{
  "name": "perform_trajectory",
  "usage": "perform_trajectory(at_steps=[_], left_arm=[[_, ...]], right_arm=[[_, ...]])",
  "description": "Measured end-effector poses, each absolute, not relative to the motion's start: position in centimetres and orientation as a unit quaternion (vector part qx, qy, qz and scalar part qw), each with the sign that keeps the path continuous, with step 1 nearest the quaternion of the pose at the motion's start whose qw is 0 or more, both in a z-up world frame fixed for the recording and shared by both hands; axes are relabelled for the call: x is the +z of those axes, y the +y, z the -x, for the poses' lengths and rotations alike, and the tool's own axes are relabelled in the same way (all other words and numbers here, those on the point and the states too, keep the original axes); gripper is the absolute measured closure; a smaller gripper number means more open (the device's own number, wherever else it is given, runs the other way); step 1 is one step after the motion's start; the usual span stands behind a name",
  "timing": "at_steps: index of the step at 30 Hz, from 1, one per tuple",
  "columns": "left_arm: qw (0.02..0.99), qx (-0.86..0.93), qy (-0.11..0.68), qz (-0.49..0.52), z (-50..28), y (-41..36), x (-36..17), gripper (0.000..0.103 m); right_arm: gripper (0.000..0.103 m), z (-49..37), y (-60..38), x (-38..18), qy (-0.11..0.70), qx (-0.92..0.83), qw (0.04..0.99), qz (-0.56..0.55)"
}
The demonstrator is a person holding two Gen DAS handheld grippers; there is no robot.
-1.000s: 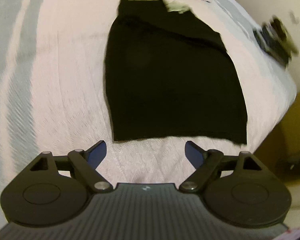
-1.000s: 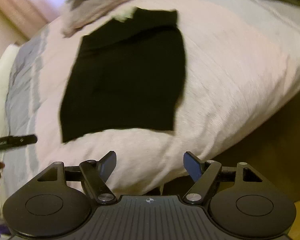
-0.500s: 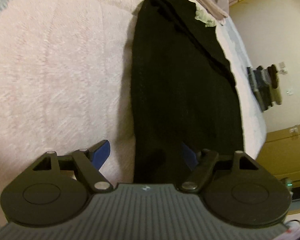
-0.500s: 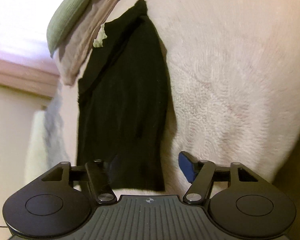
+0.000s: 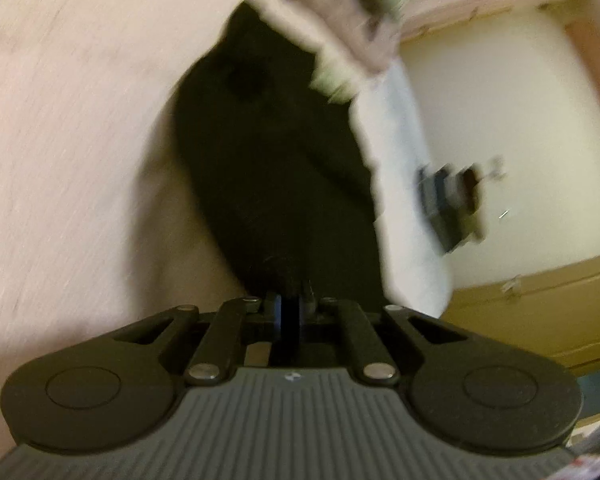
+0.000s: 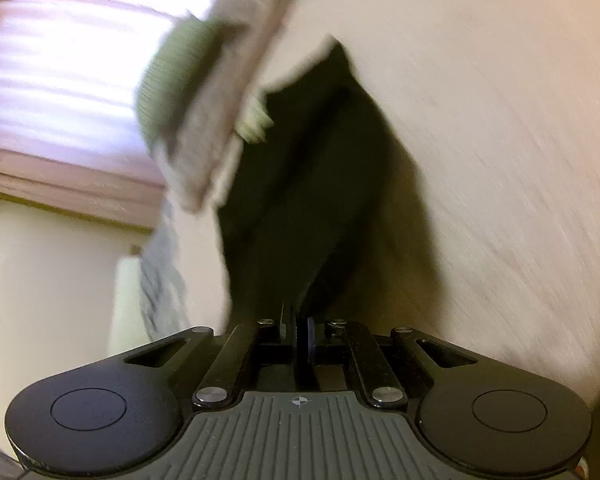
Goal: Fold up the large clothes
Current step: 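Grasp the sweater hem with both grippers and fold it up toward the collar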
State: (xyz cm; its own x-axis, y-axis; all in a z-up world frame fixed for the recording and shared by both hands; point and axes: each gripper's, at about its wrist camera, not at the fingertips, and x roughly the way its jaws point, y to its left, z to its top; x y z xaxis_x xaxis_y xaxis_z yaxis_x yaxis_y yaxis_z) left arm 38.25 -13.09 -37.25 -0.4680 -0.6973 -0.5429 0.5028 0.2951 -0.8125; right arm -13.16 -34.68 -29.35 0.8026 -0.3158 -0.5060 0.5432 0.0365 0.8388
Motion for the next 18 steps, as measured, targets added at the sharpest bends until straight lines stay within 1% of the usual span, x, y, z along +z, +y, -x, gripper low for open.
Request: perform_trajectory(at_steps=[3,5,7,9,11,12,13,14,15,16,17,18], left_arm=[[0.513,-0.612,0.589,0.119,-40.4,-18.0,-34.1,0.099],[0.523,-0.61,0.58,0.137,-41.7,-21.9,-33.4,0.099],[0.534,-0.593,0.585,0.144,-43.3,-26.9,-34.1,0.098],[0.553,-0.564,0.598,0.138,-44.4,-31.7,-36.0,0.098],[0.567,-0.537,0.613,0.122,-45.6,-36.6,-38.5,0.094],[0.585,-0.517,0.616,0.108,-46.0,-38.4,-39.7,0.088],[0.602,-0.499,0.617,0.089,-46.4,-40.1,-40.8,0.086],[0.614,-0.488,0.616,0.072,-46.8,-41.1,-41.5,0.086],[0.628,-0.477,0.612,0.054,-47.0,-41.7,-41.8,0.086],[0.637,-0.475,0.605,0.048,-47.6,-41.2,-41.7,0.082],[0.64,-0.482,0.597,0.046,-48.0,-40.6,-41.4,0.075],[0.643,-0.491,0.586,0.038,-48.1,-40.4,-41.0,0.073]], right_arm=[[0.102,10.6,-39.6,-25.9,0.059,-0.307,0.742,-0.593],[0.102,8.4,-44.1,-24.9,0.043,-0.308,0.754,-0.578],[0.102,5.9,-48.6,-25.2,0.045,-0.319,0.752,-0.575],[0.102,3.1,-53.8,-26.7,0.064,-0.34,0.743,-0.574],[0.101,1.0,-58.1,-29.3,0.094,-0.357,0.72,-0.587],[0.096,0.0,-59.8,-30.6,0.117,-0.37,0.71,-0.588],[0.08,-0.5,-61.1,-31.6,0.142,-0.392,0.7,-0.58],[0.053,-0.7,-61.8,-32.4,0.161,-0.411,0.696,-0.566],[0.045,-0.5,-62.1,-32.9,0.169,-0.412,0.7,-0.558],[0.044,-0.2,-62.2,-33.2,0.173,-0.402,0.71,-0.552],[0.044,0.1,-62.2,-33.3,0.183,-0.393,0.719,-0.543],[0.044,0.5,-62.2,-33.2,0.197,-0.392,0.726,-0.53]])
